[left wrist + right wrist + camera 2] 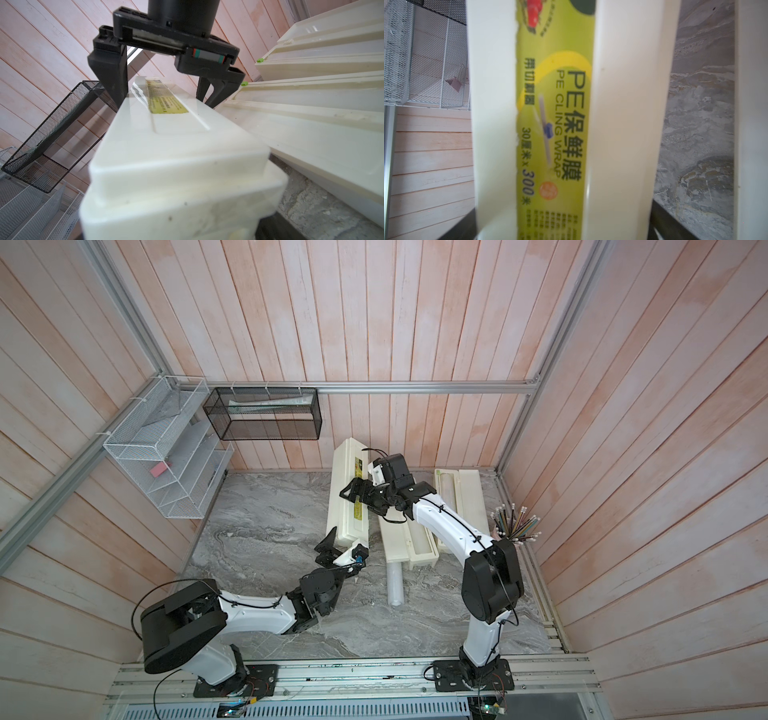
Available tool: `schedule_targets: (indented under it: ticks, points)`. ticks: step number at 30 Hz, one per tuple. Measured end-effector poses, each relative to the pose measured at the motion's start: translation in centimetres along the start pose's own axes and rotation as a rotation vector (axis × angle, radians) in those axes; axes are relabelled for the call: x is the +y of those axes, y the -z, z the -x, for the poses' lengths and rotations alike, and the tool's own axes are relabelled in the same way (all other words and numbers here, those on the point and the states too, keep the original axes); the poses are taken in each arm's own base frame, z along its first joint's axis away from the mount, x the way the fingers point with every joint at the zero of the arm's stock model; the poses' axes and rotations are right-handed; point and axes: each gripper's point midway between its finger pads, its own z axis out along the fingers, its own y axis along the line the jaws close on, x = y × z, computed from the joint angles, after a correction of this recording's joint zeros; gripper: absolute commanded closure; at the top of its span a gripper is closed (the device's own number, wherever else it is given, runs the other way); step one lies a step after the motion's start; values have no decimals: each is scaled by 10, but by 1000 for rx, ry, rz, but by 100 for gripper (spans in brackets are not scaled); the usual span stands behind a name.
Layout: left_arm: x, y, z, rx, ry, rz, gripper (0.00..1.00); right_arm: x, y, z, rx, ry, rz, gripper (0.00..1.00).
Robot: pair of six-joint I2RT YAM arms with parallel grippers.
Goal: Put plastic wrap rolls into dispensers
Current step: Open the lid of the plastic wrap cutting box.
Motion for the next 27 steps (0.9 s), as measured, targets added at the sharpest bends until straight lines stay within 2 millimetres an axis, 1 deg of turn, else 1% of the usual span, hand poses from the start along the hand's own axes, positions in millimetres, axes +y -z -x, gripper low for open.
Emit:
schedule_targets:
  ticks: [1,4,7,18,22,25,27]
  points:
    - [1,-1,-1,2,5,8,40,0,-1,-6,12,1,-1,2]
    - [3,-2,-3,11,9,22,41,1,-7,-26,56,4,0,2]
    - [3,-2,-4,14,9,24,41,0,-12,-37,82,3,-4,2]
    - [2,-2,-6,12,30,31,41,-3,-13,-39,85,-8,-16,9]
    - [1,0,-9,20,52,28,41,-6,-12,-40,87,-11,-37,13]
    - [-1,2,-15,36,72,26,42,-4,-9,-37,82,-9,-47,14]
    - [0,3,-15,36,90,26,42,-3,-7,-37,85,-8,-54,15]
